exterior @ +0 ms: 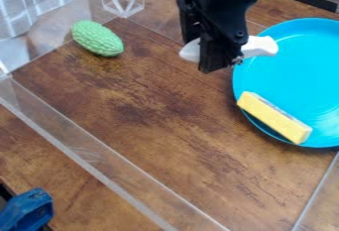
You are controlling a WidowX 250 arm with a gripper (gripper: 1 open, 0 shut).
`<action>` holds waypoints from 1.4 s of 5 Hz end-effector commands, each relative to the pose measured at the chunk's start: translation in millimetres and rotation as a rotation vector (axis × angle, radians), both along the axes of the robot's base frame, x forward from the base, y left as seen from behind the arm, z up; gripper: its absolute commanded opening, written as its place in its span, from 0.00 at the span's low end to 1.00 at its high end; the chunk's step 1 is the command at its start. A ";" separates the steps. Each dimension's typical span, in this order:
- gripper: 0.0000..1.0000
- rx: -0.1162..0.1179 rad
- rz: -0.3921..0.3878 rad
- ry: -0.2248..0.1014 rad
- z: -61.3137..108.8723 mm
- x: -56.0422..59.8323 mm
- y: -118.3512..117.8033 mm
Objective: Put the white object in the blue tray
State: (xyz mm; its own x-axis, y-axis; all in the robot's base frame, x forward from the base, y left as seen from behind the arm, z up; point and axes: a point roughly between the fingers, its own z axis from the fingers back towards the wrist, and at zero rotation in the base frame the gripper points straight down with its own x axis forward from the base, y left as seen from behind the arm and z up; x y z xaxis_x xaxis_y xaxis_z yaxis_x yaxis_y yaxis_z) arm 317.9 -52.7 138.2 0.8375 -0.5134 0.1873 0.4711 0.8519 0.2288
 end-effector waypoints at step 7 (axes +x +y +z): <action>0.00 0.016 0.064 -0.095 8.8 -4.6 10.2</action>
State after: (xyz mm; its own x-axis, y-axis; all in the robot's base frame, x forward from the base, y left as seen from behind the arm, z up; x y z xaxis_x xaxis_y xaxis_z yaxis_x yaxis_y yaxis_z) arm 309.9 -46.2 137.3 0.8509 -0.4745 0.2254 0.4110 0.8686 0.2769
